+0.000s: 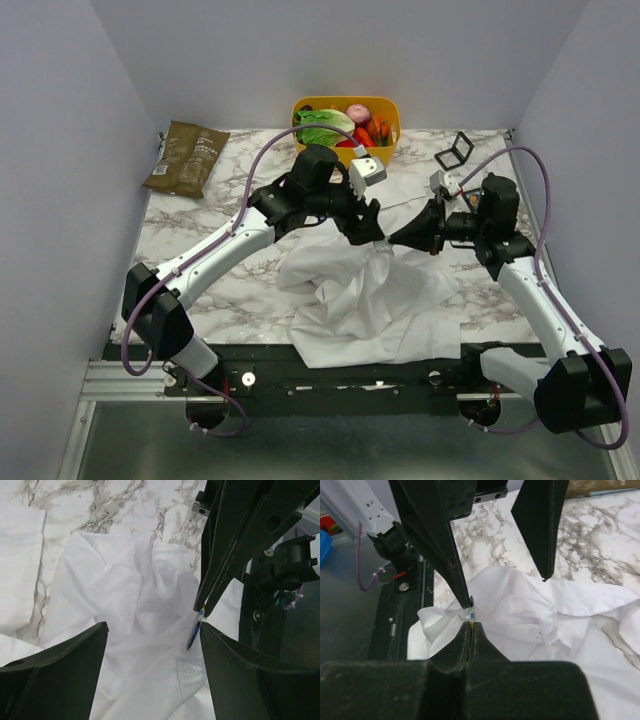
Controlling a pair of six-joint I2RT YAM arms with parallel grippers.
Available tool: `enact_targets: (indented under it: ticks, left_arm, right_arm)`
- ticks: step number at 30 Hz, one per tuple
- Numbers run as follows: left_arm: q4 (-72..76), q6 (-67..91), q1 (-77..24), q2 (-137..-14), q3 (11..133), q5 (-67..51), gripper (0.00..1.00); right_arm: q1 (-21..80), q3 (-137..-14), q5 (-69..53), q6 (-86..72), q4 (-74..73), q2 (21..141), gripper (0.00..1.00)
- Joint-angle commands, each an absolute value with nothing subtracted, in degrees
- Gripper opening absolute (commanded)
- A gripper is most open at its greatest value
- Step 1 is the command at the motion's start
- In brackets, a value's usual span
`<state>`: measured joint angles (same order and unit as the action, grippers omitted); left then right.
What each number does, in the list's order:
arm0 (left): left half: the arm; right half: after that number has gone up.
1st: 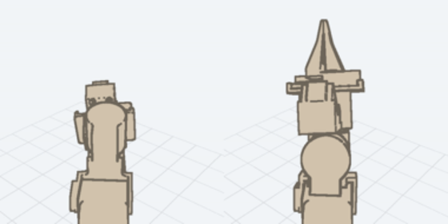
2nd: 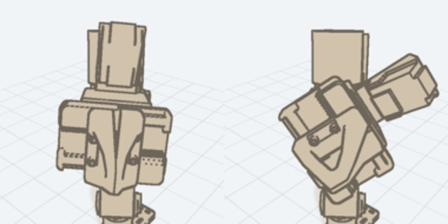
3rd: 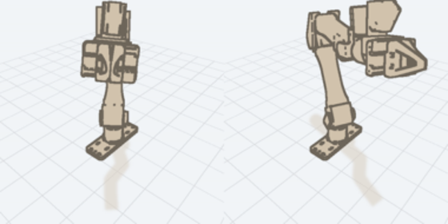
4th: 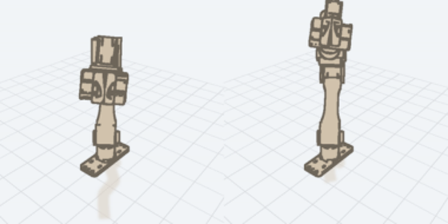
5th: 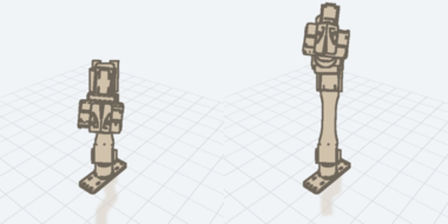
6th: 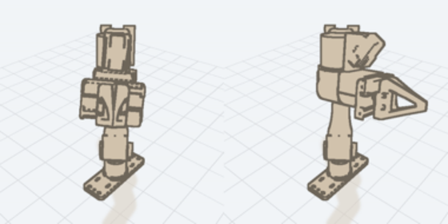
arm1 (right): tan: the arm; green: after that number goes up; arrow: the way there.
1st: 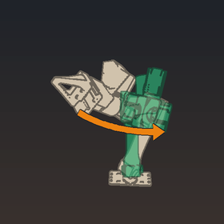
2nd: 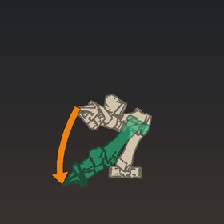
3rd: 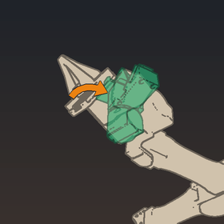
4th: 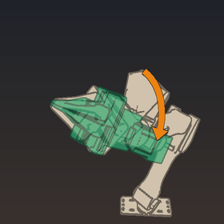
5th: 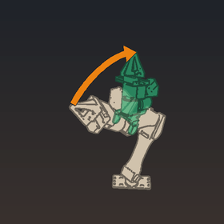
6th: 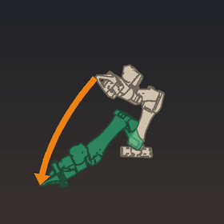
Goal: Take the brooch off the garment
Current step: Remove the brooch from the clothes.
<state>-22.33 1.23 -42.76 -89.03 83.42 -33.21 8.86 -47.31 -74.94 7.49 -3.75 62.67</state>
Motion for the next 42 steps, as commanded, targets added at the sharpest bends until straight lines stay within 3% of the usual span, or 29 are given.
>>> enact_targets:
  ticks: [1,6,15,28,30,31,32,35,42]
  left_arm:
    - [-20.7,0.3,-42.3,-88.1,82.4,-29.6,0.83]
    - [-21.6,0.3,-42.3,-88.0,82.3,-27.6,0.83]
    - [-26.4,-7.5,-42.3,-89.6,83.6,-28.6,0.87]
    - [-38.2,-16.9,-45.0,-103.5,89.6,-24.7,0.88]
    - [-39.5,-18.1,-46.3,-104.2,90.0,-24.3,0.8]
    - [-40.2,-18.7,-46.6,-104.8,90.3,-24.6,0.7]
    - [-41.6,-19.2,-46.8,-104.9,90.7,-24.7,0.41]
    - [-42.1,-19.3,-47.4,-104.8,90.6,-23.5,0.0]
    - [-37.6,-17.8,-44.4,-97.3,88.6,-14.9,0.0]
  right_arm:
    - [8.6,-49.0,-65.6,13.8,-7.7,58.8,0.01]
    - [8.7,-52.2,-46.2,28.3,-18.1,57.8,0.01]
    - [15.0,-51.7,-31.7,37.3,-31.1,61.1,0.01]
    - [15.6,-48.9,-36.1,33.1,-28.7,56.8,0.01]
    - [15.5,-48.3,-36.1,33.3,-28.6,56.1,0.01]
    - [15.5,-48.3,-35.9,33.4,-28.5,55.5,0.01]
    - [15.5,-48.2,-35.8,33.7,-28.4,55.3,0.01]
    - [15.5,-48.1,-32.9,34.6,-28.0,55.5,0.01]
    - [15.6,-45.9,-19.8,38.6,-27.7,56.6,0.01]
